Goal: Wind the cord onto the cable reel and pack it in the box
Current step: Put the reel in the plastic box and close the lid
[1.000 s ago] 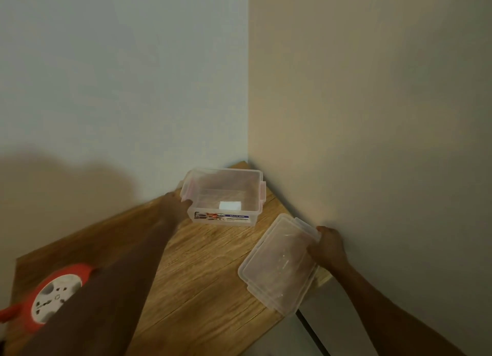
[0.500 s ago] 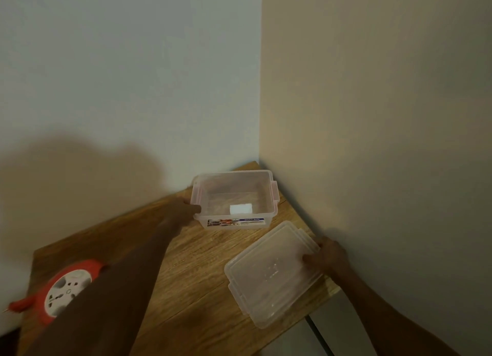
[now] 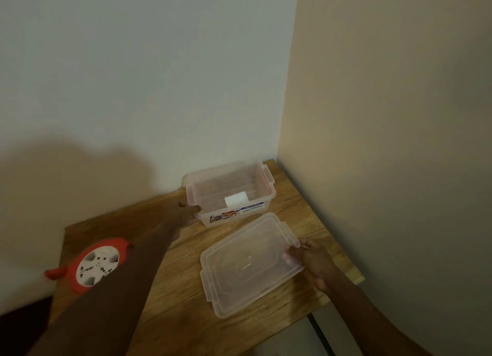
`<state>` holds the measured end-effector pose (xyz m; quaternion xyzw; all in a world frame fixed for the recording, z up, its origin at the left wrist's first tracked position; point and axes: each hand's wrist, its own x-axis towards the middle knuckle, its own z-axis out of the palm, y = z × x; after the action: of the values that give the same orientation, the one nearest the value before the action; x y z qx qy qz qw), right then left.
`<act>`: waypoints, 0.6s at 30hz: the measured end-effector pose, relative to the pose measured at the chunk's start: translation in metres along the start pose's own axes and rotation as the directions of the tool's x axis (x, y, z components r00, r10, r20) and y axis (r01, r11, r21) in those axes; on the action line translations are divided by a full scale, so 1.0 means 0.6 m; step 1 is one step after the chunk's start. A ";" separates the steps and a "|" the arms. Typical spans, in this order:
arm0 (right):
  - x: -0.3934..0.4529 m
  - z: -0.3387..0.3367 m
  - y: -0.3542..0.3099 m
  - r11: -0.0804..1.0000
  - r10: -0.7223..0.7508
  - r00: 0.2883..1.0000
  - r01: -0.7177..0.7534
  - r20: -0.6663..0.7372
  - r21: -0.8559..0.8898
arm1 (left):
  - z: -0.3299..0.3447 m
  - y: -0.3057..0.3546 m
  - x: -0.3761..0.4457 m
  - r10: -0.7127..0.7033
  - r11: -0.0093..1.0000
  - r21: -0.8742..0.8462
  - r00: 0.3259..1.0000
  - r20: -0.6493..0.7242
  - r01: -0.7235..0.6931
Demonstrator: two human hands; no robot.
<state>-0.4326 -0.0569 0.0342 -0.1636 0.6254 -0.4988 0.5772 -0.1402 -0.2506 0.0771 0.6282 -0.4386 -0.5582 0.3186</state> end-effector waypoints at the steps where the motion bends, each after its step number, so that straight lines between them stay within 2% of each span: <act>1: -0.003 0.013 0.004 1.000 0.005 1.000 -0.005 0.017 0.016 | -0.015 -0.002 -0.007 0.001 1.000 -0.007 1.000 -0.027 -0.001; 6: -0.015 0.082 0.022 0.994 0.031 0.994 -0.042 0.108 0.103 | -0.102 -0.016 -0.040 0.037 0.997 -0.062 0.989 -0.146 -0.047; 10: -0.022 0.133 0.046 0.989 0.065 0.986 -0.084 0.152 0.118 | -0.162 -0.040 -0.060 0.049 0.999 0.009 0.962 -0.268 -0.049; 13: -0.025 0.167 0.071 0.988 0.083 0.983 -0.103 0.164 0.112 | -0.197 -0.063 -0.063 0.062 0.998 0.047 0.953 -0.297 -0.051; 18: -0.028 0.198 0.095 0.989 0.097 0.978 -0.115 0.184 0.091 | -0.223 -0.089 -0.073 0.052 0.998 -0.024 0.948 -0.314 -0.063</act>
<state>-0.3014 -0.0701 0.0170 -0.1445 0.5529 -0.4816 0.6644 0.0017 -0.2005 0.0714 0.6903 -0.3912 -0.4491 0.4108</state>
